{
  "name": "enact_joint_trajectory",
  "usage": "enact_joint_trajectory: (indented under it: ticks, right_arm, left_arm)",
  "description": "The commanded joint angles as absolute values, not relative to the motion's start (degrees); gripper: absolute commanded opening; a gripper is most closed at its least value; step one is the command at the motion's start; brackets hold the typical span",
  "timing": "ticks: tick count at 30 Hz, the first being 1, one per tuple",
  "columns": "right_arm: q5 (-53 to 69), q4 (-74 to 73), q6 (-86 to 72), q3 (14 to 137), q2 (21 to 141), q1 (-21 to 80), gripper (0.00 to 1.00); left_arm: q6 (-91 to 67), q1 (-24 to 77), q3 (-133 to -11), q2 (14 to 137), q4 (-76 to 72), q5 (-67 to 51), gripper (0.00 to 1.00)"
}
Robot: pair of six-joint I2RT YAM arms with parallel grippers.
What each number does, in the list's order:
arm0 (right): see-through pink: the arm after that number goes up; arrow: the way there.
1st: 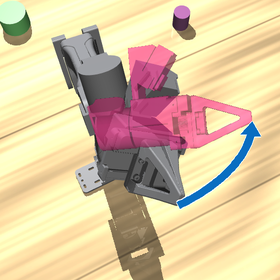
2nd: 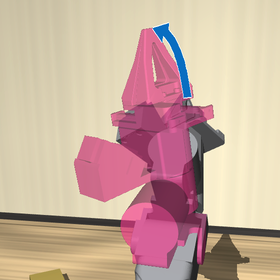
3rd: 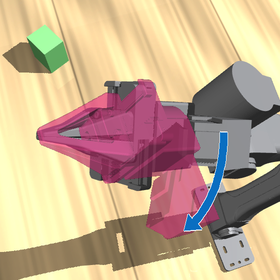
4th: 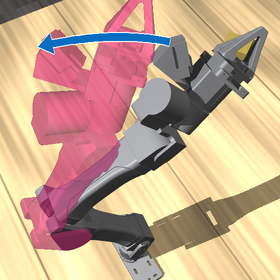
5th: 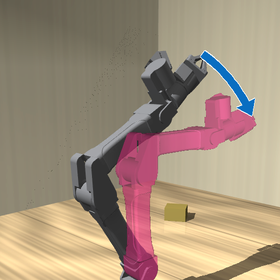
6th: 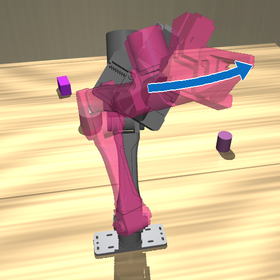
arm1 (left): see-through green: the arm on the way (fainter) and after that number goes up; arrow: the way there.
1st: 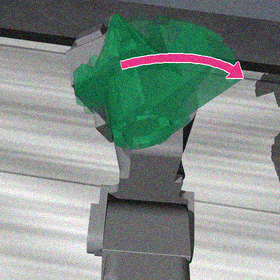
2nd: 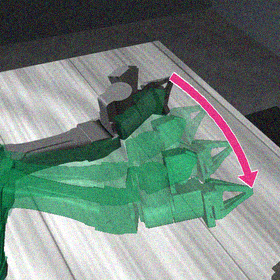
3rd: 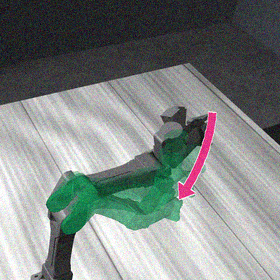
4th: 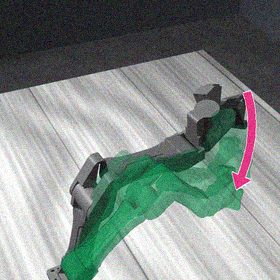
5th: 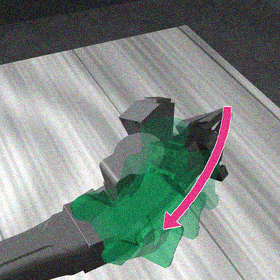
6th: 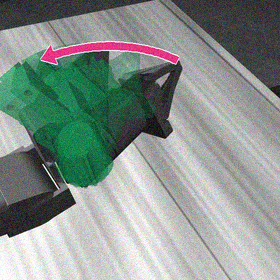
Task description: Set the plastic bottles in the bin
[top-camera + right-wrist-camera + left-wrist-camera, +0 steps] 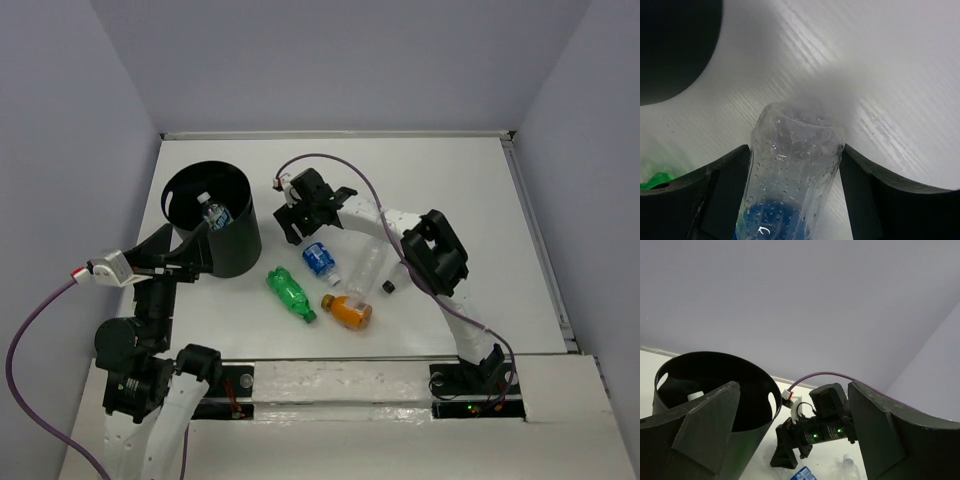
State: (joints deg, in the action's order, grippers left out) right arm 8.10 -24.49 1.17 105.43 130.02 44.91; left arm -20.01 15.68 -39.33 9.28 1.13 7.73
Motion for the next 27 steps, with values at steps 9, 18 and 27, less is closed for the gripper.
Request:
enact_joint_trajectory:
  ticks: [9,18,27]
  right_arm:
    - [2.37,-18.56,0.26,114.87,128.07,43.15,0.54]
    - [4.47,-3.62,-7.10,109.18,111.20,43.15,0.49]
    - [10.10,9.90,-12.47,118.64,109.68,45.08,0.49]
  left_arm:
    - [-19.42,15.73,-39.37,10.11,-1.32,7.47,0.99]
    - [-19.42,15.47,-39.64,9.76,-1.32,8.08,0.99]
    - [-18.98,14.50,-39.99,8.61,-0.97,10.02,0.99]
